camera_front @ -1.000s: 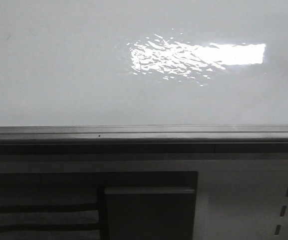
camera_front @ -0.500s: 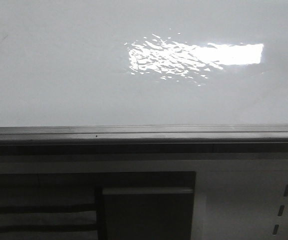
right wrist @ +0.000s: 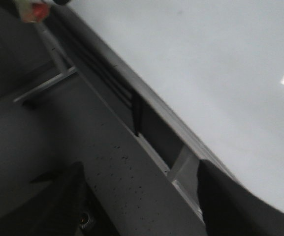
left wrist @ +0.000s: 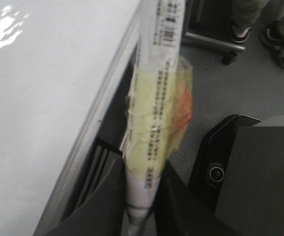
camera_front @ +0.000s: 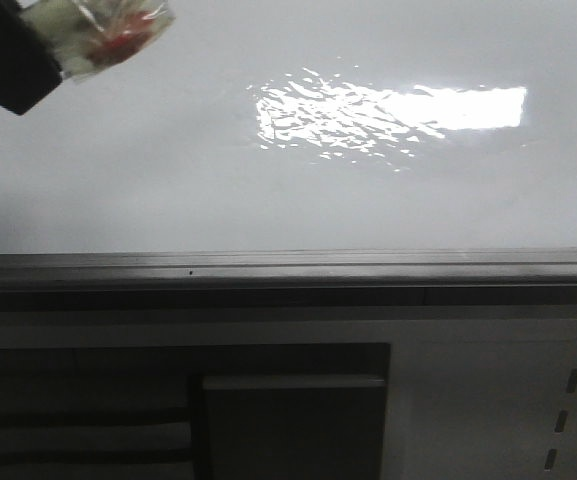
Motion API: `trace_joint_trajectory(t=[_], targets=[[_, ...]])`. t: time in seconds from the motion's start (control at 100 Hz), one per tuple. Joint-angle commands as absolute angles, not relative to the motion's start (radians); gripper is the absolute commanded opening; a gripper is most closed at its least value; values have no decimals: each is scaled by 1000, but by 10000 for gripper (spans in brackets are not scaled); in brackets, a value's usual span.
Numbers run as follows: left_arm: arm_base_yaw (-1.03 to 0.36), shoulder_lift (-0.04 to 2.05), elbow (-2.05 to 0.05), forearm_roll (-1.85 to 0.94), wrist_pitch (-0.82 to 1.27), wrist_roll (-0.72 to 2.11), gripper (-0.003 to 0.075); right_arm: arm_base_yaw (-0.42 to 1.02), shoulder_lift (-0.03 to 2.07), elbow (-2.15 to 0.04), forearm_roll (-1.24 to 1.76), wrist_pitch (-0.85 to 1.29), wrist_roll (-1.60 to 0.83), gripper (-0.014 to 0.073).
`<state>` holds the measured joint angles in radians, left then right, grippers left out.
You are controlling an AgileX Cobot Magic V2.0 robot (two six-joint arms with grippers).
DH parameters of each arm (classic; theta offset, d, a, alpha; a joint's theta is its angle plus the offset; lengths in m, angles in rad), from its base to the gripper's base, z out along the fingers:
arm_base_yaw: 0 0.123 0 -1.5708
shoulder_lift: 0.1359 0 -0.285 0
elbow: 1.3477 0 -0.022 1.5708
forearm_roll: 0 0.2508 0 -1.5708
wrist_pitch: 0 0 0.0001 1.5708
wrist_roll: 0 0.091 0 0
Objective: Write number 4 on whiteboard
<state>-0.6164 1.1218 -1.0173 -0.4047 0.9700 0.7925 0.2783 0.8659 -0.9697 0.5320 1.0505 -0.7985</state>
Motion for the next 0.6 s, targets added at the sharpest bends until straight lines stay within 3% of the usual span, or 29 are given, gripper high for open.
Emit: trace_joint_trajectory(t=[0.0, 0.28, 0.59], targets=[[-684, 1099, -1058, -444, 938, 809, -20, 319, 932, -1021, 670, 1044, -967, 436], [-783, 1099, -1065, -444, 932, 848, -20, 465, 1095, -1119, 802, 1042, -1212, 436], [-783, 1099, -1065, -444, 930, 852, -20, 613, 1208, -1181, 800, 973, -1222, 436]])
